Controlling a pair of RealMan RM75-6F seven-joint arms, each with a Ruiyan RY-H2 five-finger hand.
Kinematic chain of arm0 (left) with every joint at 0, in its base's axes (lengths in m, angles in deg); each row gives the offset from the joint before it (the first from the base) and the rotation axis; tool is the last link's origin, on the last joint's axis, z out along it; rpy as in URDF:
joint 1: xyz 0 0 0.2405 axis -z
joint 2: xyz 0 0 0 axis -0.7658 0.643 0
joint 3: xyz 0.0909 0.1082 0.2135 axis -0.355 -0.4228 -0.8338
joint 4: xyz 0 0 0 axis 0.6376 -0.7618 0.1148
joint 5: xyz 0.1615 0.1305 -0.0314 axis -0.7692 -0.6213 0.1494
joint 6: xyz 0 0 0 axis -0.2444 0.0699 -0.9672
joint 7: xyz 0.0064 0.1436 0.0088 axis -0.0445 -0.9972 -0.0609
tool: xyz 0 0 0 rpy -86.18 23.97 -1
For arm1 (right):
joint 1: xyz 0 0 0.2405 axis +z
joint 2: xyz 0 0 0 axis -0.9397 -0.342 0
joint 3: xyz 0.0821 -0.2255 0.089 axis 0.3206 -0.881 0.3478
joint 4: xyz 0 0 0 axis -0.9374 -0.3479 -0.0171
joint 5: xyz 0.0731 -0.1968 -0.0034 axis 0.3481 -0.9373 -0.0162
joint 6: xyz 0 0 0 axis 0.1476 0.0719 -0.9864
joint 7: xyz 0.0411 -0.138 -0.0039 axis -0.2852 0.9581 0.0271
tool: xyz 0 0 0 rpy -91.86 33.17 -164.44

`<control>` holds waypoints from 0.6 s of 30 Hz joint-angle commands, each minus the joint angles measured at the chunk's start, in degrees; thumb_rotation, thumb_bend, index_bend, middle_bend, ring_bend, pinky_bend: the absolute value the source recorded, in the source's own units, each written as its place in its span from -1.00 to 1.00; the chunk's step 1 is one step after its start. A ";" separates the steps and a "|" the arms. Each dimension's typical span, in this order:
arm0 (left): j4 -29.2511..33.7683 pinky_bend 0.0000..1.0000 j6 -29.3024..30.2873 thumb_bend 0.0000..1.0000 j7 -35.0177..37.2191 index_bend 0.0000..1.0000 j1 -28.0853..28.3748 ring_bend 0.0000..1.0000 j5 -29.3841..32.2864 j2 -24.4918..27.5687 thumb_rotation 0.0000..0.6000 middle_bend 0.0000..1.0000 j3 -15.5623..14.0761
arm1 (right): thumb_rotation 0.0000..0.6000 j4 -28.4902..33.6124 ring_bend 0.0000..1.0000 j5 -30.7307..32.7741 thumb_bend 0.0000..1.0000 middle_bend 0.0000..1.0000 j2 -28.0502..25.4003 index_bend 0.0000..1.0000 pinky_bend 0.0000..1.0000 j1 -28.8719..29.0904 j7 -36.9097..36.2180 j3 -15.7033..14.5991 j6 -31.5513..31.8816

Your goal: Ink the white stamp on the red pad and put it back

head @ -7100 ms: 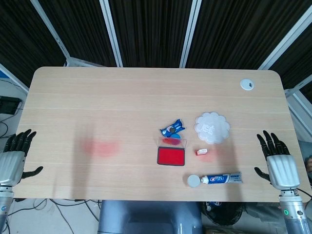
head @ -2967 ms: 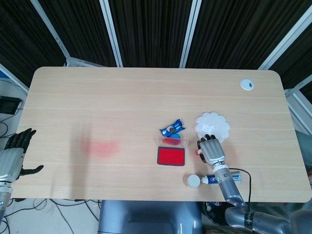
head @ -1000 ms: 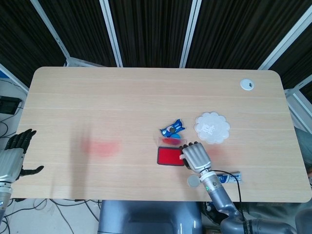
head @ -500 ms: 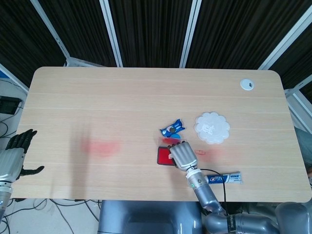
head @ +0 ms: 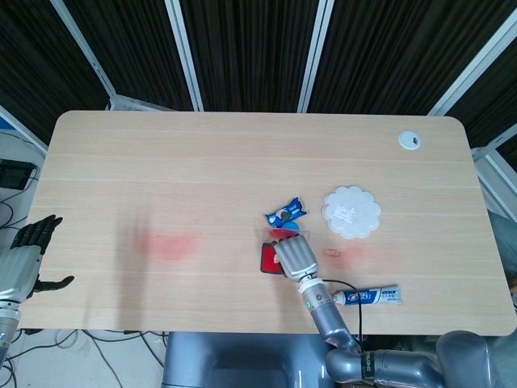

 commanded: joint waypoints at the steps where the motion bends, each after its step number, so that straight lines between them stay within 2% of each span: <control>1: 0.03 -1.00 -0.05 -1.00 0.07 -1.00 0.00 -1.00 0.00 0.05 1.00 -1.00 -0.04 | 1.00 -0.54 0.07 0.28 0.41 0.32 0.41 0.59 0.08 0.11 -0.09 -0.26 -0.04; 18: 0.26 -1.00 -0.40 -1.00 0.36 -1.00 0.12 -1.00 0.24 0.30 1.00 -1.00 -0.13 | 1.00 -1.12 0.08 0.18 0.41 0.34 1.16 0.61 0.08 0.48 -0.75 -0.72 0.65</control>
